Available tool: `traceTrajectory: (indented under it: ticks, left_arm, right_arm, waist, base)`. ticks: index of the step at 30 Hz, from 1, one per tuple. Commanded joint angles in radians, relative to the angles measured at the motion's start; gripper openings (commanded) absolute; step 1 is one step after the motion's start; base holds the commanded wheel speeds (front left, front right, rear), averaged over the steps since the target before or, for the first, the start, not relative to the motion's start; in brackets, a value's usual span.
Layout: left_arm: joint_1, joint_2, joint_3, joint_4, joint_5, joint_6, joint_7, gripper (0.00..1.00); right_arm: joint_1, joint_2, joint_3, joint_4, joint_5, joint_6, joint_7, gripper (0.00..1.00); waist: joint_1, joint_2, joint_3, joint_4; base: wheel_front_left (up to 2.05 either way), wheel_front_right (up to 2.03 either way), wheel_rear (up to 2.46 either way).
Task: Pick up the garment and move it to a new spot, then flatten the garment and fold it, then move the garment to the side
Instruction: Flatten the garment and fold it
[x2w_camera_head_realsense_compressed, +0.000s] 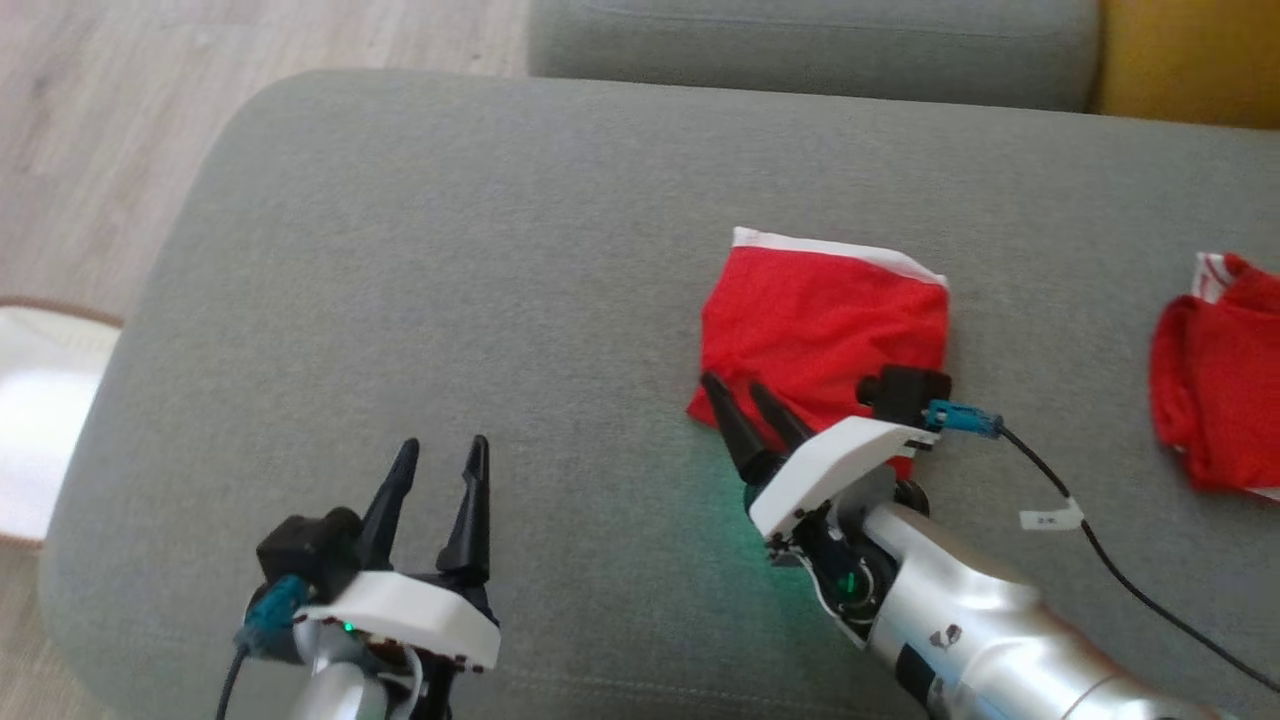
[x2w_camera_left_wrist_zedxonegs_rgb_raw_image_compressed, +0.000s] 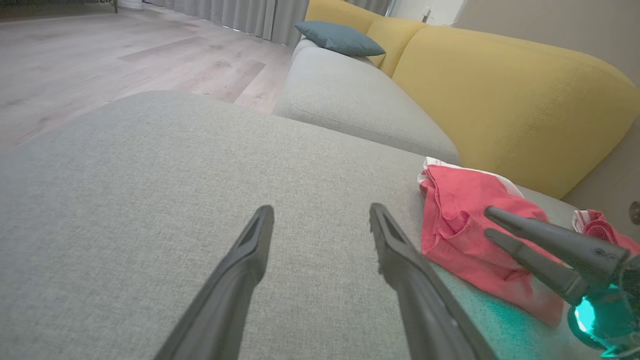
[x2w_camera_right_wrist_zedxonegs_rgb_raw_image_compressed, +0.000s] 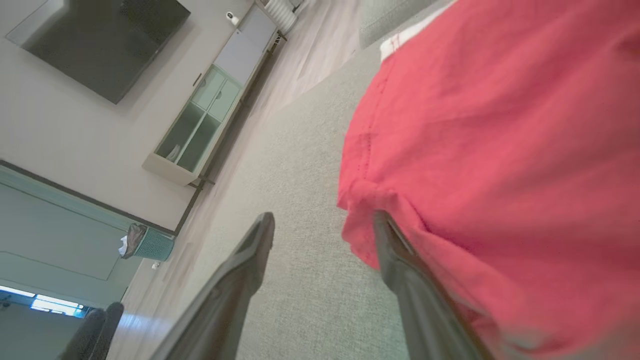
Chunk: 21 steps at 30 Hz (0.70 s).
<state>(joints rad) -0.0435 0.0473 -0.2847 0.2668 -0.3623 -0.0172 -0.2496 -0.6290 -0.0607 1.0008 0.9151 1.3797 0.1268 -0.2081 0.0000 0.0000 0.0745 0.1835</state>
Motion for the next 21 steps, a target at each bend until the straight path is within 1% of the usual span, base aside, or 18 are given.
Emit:
traceTrajectory:
  ticks: [1,4,7,9,11,13,16,19,20,21]
  left_arm:
    - [-0.037,0.003,0.043,-0.037,0.009,0.002,-0.012,1.0]
    - [-0.041,0.003,0.056,-0.044,0.013,0.0,-0.012,1.0]
    - [-0.048,0.003,0.069,-0.055,0.017,-0.001,-0.012,1.0]
    - [-0.054,0.003,0.081,-0.069,0.017,0.0,-0.012,1.0]
    - [-0.06,0.003,0.092,-0.084,0.012,0.001,-0.012,1.0]
    - [-0.066,0.003,0.1,-0.099,0.011,0.002,-0.012,1.0]
    - [-0.073,0.003,0.113,-0.121,0.008,0.001,-0.012,1.0]
    - [-0.078,0.003,0.123,-0.141,0.006,0.001,-0.012,1.0]
    - [-0.078,0.003,0.123,-0.141,0.006,0.001,-0.012,1.0]
    - [-0.079,0.003,0.126,-0.147,0.006,0.001,-0.012,1.0]
  right_arm:
    - [-0.04,0.01,0.019,-0.039,-0.023,0.004,-0.025,1.0]
    - [-0.053,0.01,0.018,-0.048,-0.062,0.004,-0.044,1.0]
    - [-0.071,0.0,-0.023,-0.044,-0.126,0.004,-0.052,1.0]
    - [-0.082,-0.03,-0.092,-0.056,-0.208,0.004,-0.053,1.0]
    - [-0.072,-0.061,-0.17,-0.078,-0.317,0.004,-0.053,1.0]
    - [-0.041,-0.084,-0.263,-0.112,-0.423,0.004,-0.053,1.0]
    - [0.025,-0.112,-0.416,-0.184,-0.617,0.004,-0.053,1.0]
    - [0.118,-0.111,-0.574,-0.282,-0.831,0.004,-0.053,1.0]
    - [0.118,-0.111,-0.574,-0.282,-0.831,0.004,-0.053,1.0]
    - [0.154,-0.1,-0.627,-0.318,-0.894,0.004,-0.053,1.0]
  waist:
    - [0.0,0.0,-0.011,-0.038]
    - [0.0,0.0,-0.022,-0.076]
    - [0.0,0.0,-0.029,-0.109]
    - [0.0,0.0,-0.033,-0.13]
    - [0.0,0.0,-0.035,-0.149]
    - [0.0,0.0,-0.036,-0.165]
    - [0.0,0.0,-0.035,-0.188]
    - [0.0,0.0,-0.032,-0.207]
    - [0.0,0.0,-0.032,-0.207]
    - [0.0,0.0,-0.031,-0.212]
  base:
    - [0.0,0.0,0.0]
    - [0.0,0.0,0.0]
    - [0.0,0.0,0.0]
    - [0.0,0.0,0.0]
    - [0.0,0.0,0.0]
    - [0.0,0.0,0.0]
    - [0.0,0.0,0.0]
    - [0.0,0.0,0.0]
    - [0.0,0.0,0.0]
    - [0.0,0.0,0.0]
